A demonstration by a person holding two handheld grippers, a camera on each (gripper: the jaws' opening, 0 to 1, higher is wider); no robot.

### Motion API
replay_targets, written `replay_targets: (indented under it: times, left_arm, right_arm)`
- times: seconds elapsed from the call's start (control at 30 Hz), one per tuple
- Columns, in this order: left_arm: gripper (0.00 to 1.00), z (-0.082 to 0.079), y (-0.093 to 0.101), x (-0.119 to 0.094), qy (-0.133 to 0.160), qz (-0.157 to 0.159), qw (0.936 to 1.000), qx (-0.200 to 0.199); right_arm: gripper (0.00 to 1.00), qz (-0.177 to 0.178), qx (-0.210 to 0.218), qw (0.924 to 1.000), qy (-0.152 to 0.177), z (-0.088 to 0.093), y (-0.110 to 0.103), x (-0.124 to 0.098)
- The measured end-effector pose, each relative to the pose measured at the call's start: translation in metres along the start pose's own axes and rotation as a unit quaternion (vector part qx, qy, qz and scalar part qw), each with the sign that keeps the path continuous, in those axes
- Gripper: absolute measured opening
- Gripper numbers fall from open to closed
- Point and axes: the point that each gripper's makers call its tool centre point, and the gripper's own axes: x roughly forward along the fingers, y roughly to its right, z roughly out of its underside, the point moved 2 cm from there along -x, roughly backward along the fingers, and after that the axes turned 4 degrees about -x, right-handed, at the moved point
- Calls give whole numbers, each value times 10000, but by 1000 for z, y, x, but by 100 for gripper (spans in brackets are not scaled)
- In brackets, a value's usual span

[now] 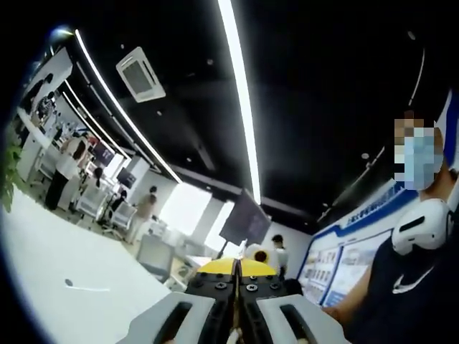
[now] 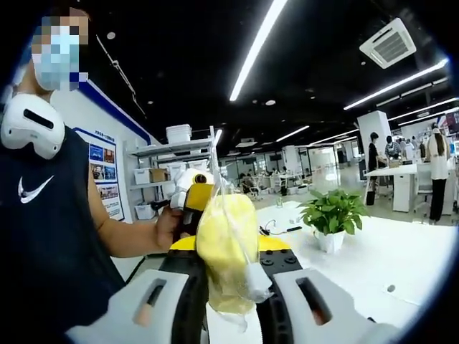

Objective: Compare the silicone blocks by pressing each to a similar depth, holding the contact briefly, and releasing to observe deformation and rebound differences across the visible hardness samples.

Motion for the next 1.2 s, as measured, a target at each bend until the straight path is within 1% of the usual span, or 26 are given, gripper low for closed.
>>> replay_targets:
  times: [0.13, 0.23, 0.3, 0.4, 0.47, 0.5, 0.53, 0.63, 0.9, 0.93, 1.2]
  left_arm:
    - [0, 2, 1, 0, -70, -29, 9999, 99]
    - [0, 2, 1, 0, -82, -18, 9999, 97]
    - [0, 3, 1, -1, -109, -48, 9998, 128]
    - [0, 5, 0, -2, -141, -108, 9998, 89]
    - [0, 6, -1, -2, -170, -164, 9996, 142]
    - [0, 8, -1, -2, -194, -194, 9994, 229]
    - [0, 8, -1, -2, -209, -197, 9990, 333]
    - [0, 9, -2, -3, -240, -210, 9986, 417]
    - [0, 9, -4, -4, -272, -226, 9985, 429]
    - [0, 9, -4, -5, -264, -237, 9984, 438]
    - [0, 10, -7, -8, -308, -341, 9973, 577]
  right_arm:
    - [13, 60, -82, 9999, -54, 1, 3, -1]
    - [10, 9, 5, 10000, -88, 2, 1, -1]
    - [8, -9, -14, 9999, -140, 3, 1, -1]
    - [6, -60, 84, 9997, -201, 6, 0, -1]
    - [5, -59, 88, 9997, -236, 8, 1, -2]
    - [4, -64, 107, 9996, -249, 8, 1, -2]
    - [4, -60, 96, 9996, -252, 9, 1, -2]
    - [3, -57, 116, 9995, -290, 10, 1, -3]
    - [2, -63, -10, 9992, -384, 11, 0, -2]
    - [2, -66, 38, 9992, -398, 11, 0, -1]
    - [1, -72, 16, 9989, -473, 14, 0, 2]
